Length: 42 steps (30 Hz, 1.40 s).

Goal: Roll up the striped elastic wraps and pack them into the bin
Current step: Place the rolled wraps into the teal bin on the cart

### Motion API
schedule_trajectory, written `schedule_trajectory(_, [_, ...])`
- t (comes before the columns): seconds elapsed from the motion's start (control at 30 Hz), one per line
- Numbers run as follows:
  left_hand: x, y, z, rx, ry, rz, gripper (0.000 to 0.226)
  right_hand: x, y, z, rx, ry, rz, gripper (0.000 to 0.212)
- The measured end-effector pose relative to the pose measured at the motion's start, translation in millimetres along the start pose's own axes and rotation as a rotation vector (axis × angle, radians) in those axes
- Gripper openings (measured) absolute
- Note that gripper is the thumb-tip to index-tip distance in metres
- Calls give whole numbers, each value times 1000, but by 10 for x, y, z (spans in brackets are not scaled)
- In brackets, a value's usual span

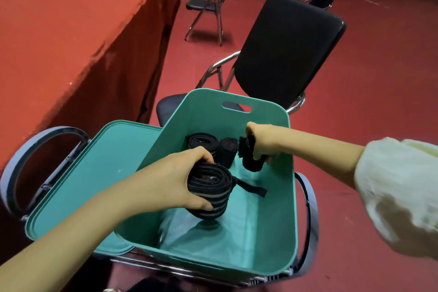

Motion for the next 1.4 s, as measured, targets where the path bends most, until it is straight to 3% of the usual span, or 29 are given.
schedule_trajectory(0.17, [15, -25, -27, 0, 23, -2, 57, -140, -188, 43, -34, 185, -64, 53])
schedule_trajectory(0.37, [31, -63, -97, 7, 30, 14, 57, -185, -485, 253, -38, -240, 24, 43])
schedule_trajectory(0.53, [51, -106, -108, 14, 26, 21, 59, -250, -537, 404, -36, -375, 3, 41])
schedule_trajectory(1.17, [44, -200, 19, -24, -10, 6, 57, -312, -653, 397, -9, -382, -57, 67])
schedule_trajectory(1.4, [-3, -135, -19, -11, -10, -1, 56, -265, -558, 272, -34, -306, -30, 57])
Point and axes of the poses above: each hand's wrist, its own y-axis away from the middle knuckle, its own x-axis out of the back of the hand, z = x × y, the point moved 10 cm from there along -y, towards the middle knuckle, and after that the axes turned 11 degrees about x, right-handed, at the moved point
